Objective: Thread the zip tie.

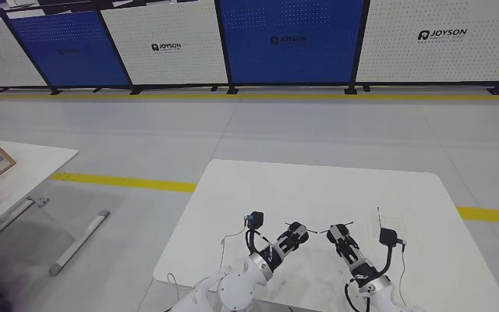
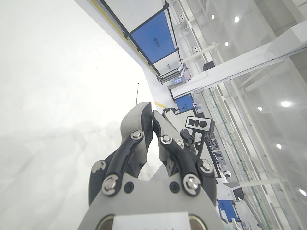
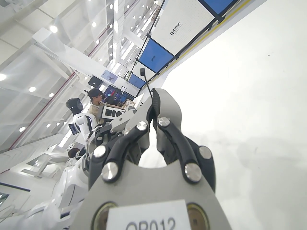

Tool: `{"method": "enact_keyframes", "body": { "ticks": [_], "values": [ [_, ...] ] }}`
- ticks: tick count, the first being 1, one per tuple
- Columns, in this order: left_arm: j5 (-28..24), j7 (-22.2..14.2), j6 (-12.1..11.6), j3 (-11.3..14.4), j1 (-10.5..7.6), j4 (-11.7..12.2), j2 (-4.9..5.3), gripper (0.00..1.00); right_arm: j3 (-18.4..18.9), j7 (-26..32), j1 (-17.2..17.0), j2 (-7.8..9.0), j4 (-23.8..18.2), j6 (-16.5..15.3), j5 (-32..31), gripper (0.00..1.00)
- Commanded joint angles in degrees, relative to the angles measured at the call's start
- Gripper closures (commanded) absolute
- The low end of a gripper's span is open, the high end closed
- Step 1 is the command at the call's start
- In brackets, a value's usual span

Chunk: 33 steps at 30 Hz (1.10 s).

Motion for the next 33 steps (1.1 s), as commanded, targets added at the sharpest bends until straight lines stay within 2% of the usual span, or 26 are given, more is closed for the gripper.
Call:
{"method": "enact_keyframes", "body": {
  "ticks": [1,33],
  "values": [
    [0.0,0.0,0.0,0.0,0.0,0.0,0.0,1.0,-0.1,0.2,0.2,-0.08,0.0,0.4,-0.1,1.0],
    [0.0,0.0,0.0,0.0,0.0,0.0,0.0,1.0,0.0,1.4,0.6,-1.01,0.2,1.3,-0.8,1.0]
  ]
}}
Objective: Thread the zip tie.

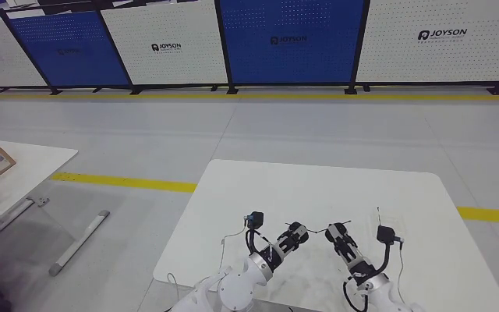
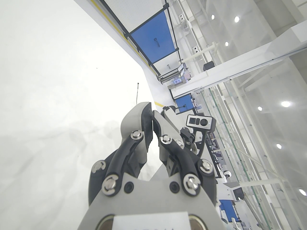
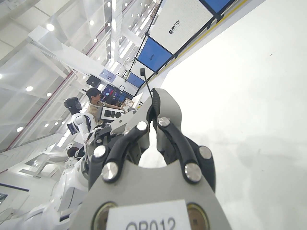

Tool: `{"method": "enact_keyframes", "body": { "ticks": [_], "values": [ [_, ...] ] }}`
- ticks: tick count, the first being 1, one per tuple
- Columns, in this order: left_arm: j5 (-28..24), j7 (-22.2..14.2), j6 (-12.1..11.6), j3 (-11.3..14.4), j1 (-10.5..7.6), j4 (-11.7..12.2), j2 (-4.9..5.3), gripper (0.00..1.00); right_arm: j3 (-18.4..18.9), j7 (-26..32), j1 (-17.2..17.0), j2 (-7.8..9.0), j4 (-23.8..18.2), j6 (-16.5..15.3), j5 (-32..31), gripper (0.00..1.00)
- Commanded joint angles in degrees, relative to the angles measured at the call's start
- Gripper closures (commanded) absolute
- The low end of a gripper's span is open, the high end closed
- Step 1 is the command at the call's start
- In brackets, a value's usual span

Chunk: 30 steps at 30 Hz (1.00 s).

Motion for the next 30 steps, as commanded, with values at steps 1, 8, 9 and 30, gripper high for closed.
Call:
{"method": "enact_keyframes", "body": {
  "ticks": [1,8,9,30],
  "values": [
    [0.0,0.0,0.0,0.0,0.0,0.0,0.0,1.0,-0.2,0.1,0.3,-0.09,0.3,0.1,0.0,1.0],
    [0.0,0.0,0.0,0.0,0.0,0.0,0.0,1.0,-0.6,0.4,0.9,-0.38,0.9,0.3,-0.1,1.0],
    [0.0,0.0,0.0,0.0,0.0,0.0,0.0,1.0,-0.7,0.4,0.9,-0.43,0.9,0.3,-0.2,1.0],
    [0.0,0.0,0.0,0.0,0.0,0.0,0.0,1.0,-1.0,1.0,0.8,-0.66,1.3,-1.0,1.0,1.0]
  ]
}}
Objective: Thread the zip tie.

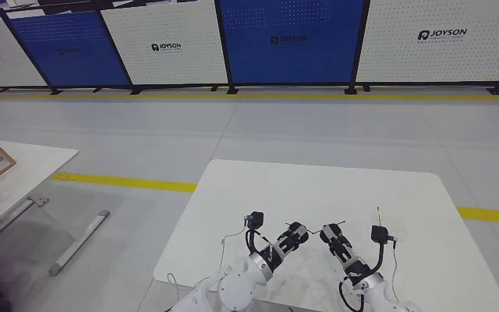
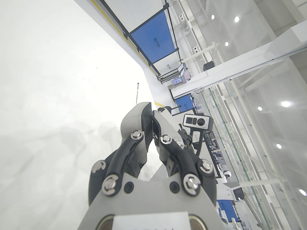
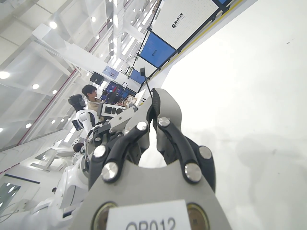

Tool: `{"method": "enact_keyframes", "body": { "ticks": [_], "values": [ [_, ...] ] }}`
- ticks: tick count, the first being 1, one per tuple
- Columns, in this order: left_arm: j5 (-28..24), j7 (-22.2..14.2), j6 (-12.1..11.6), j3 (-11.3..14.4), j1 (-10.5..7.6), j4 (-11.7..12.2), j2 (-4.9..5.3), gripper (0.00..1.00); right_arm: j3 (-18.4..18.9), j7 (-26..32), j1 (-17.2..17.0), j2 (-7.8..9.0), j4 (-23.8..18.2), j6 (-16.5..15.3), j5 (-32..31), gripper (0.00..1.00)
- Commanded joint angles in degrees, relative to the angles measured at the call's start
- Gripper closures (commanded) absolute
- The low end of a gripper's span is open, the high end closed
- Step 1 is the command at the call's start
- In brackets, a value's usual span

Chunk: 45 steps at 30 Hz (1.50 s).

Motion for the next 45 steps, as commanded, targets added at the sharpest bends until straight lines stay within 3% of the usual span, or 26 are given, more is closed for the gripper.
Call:
{"method": "enact_keyframes", "body": {
  "ticks": [1,13,27,45],
  "values": [
    [0.0,0.0,0.0,0.0,0.0,0.0,0.0,1.0,0.0,0.0,0.0,0.0,0.0,0.0,0.0,1.0],
    [-4.5,0.2,-2.5,-1.2,0.4,0.7,-0.53,1.0,0.0,0.0,0.0,0.0,0.0,0.0,0.0,1.0],
    [-5.2,-2.4,-2.6,-1.6,0.41,0.9,-0.85,1.0,0.8,1.0,-0.5,-0.13,-0.5,-0.1,1.1,1.0],
    [-7.0,-2.9,-2.7,-1.3,0.08,1.3,-1.25,1.0,1.2,0.4,-0.9,-0.23,-0.8,-0.5,2.3,1.0]
  ]
}}
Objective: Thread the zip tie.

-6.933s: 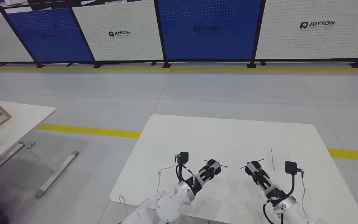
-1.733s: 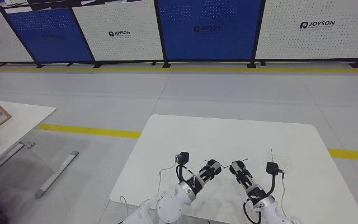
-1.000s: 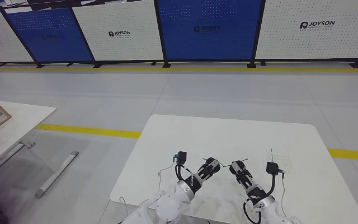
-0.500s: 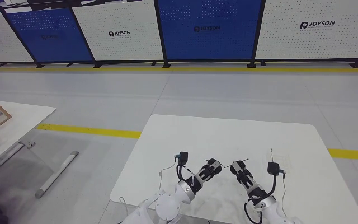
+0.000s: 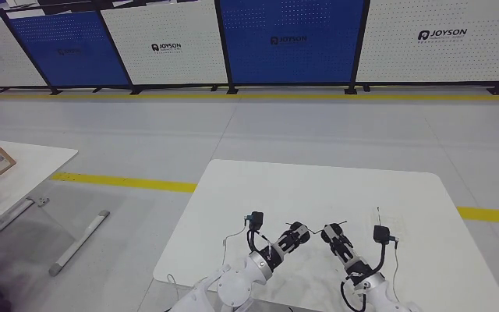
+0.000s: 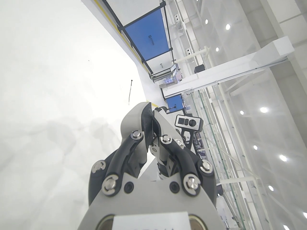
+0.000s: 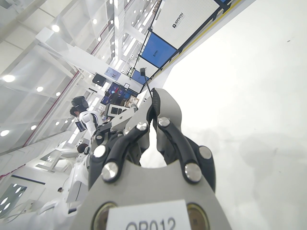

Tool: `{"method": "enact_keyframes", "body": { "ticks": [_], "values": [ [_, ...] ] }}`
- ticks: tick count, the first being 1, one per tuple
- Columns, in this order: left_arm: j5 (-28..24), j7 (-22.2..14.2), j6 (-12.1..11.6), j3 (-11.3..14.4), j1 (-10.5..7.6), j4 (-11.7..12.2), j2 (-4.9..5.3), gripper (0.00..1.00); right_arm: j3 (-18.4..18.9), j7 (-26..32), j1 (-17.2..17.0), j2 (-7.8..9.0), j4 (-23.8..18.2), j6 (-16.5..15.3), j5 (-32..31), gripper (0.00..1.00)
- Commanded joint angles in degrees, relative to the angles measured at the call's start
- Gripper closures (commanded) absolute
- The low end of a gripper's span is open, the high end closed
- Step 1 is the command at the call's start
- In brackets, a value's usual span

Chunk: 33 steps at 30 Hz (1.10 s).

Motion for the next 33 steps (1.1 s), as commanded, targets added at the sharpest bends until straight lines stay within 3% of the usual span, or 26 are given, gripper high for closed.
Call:
{"method": "enact_keyframes", "body": {
  "ticks": [1,17,23,33],
  "values": [
    [-1.5,-0.2,-0.6,0.0,-0.09,0.1,-0.15,1.0,0.3,-0.2,-0.3,0.0,-0.2,-0.6,0.4,1.0],
    [-5.3,-0.7,-3.2,-1.7,1.04,-0.3,-0.44,1.0,-0.7,-0.3,0.7,-0.58,0.7,-2.8,1.1,1.0],
    [-6.0,-0.5,-3.0,-2.2,1.36,-0.1,-0.54,1.0,0.7,-1.5,-0.6,-0.51,0.5,-4.4,1.7,1.0],
    [-6.5,-1.6,-3.1,-2.5,1.39,0.1,-0.71,1.0,0.9,-2.2,-0.8,-0.7,0.4,-4.3,0.9,1.0]
  ]
}}
